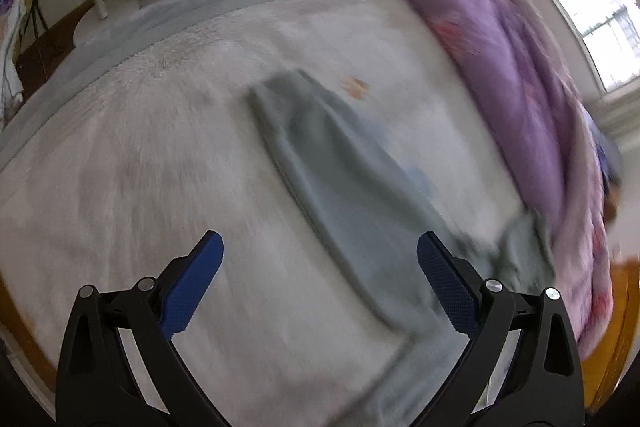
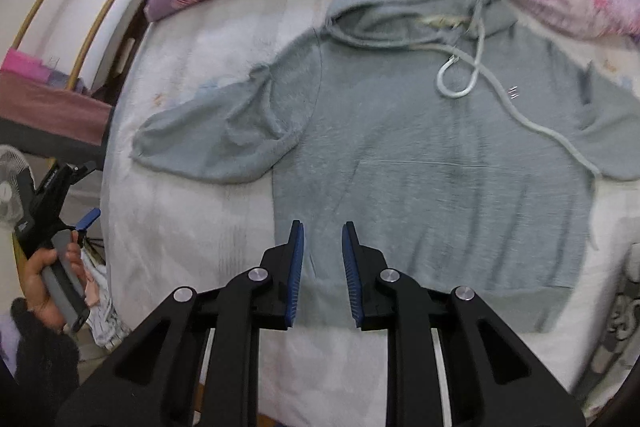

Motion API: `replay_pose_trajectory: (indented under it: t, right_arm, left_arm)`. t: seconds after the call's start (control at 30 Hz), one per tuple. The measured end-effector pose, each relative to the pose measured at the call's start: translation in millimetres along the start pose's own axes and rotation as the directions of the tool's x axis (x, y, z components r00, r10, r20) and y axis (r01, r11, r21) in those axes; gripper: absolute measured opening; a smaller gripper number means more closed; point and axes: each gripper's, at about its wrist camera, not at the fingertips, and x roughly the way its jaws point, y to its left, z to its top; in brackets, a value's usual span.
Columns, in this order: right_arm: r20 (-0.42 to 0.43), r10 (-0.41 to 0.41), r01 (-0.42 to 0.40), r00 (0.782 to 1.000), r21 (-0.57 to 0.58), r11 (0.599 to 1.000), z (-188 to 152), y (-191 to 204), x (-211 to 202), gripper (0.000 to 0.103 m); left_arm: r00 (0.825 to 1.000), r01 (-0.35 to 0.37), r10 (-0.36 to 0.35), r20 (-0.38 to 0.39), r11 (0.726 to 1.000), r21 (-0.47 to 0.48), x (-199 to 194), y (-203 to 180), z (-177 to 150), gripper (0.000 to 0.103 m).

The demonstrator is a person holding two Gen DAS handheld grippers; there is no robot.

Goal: Fold large clothes

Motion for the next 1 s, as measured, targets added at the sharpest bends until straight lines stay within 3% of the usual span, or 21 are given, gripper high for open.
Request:
replay_pose_trajectory:
  t: [0.07, 0.17, 0.47, 0.53, 0.57, 0.6, 0.67, 0.77, 0.83, 0.9, 1.0]
  right_arm:
    - [-0.018, 0.004, -0.003, 1.0, 0.023, 1.0, 8, 1, 24, 0.021]
    - [-0.034, 0.01, -0.01, 0.999, 0.02, 1.0, 18, 6, 51, 0.021]
    - [-0.028, 0.045, -0.045, 0.999, 0.004, 0.999, 58, 11, 107, 0.019]
    - [-0.021, 0.058, -0.058, 0.998, 0.017, 0.998, 68, 10, 115, 0.019]
    - [-0.013, 0.067, -0.067, 0.998, 0.015, 0.998, 75, 12, 121, 0.018]
    - [-0.009, 0.071, -0.071, 0.997, 0.01, 0.997, 79, 14, 124, 0.016]
    - [-0.01, 0.081, -0.081, 0.997, -0.003, 0.997, 87, 19, 132, 0.015]
    - [-0.029, 0.062, -0.062, 0.998, -0.031, 0.998, 94, 29, 150, 0.006]
    - [-0.066, 0.019, -0.021, 0.998, -0.034, 0.999, 94, 30, 167, 0.0]
    - [-0.097, 0.013, -0.015, 0.995, -0.018, 1.0, 93, 26, 184, 0.0]
    - [-0.109, 0.027, -0.027, 0.994, 0.006, 1.0, 94, 20, 194, 0.0]
  left_arm:
    - [1.0, 0.005, -0.006, -0.005, 0.999, -0.049, 31, 18, 22, 0.096]
    - [0.999, 0.011, -0.014, -0.033, 0.995, -0.097, 72, 37, 45, 0.077]
    - [0.999, 0.051, -0.052, -0.014, 0.994, -0.093, 115, 46, 77, 0.066]
    - [0.999, 0.047, -0.048, -0.008, 0.997, -0.067, 118, 44, 83, 0.05]
    - [0.998, 0.055, -0.055, -0.011, 0.997, -0.049, 119, 43, 85, 0.021]
    - [0.999, 0.038, -0.038, -0.012, 0.999, -0.029, 118, 40, 87, 0.006]
    - [1.0, 0.015, -0.015, 0.027, 1.0, -0.011, 109, 39, 90, 0.006]
    - [0.989, 0.086, -0.081, 0.121, 0.996, -0.035, 74, 42, 96, 0.006]
    - [0.976, 0.091, -0.093, 0.196, 0.996, 0.017, 38, 38, 99, 0.006]
    - [0.955, 0.135, -0.149, 0.255, 0.988, 0.072, -1, 31, 97, 0.006]
    - [0.935, 0.166, -0.218, 0.281, 0.967, 0.195, -38, 3, 80, 0.006]
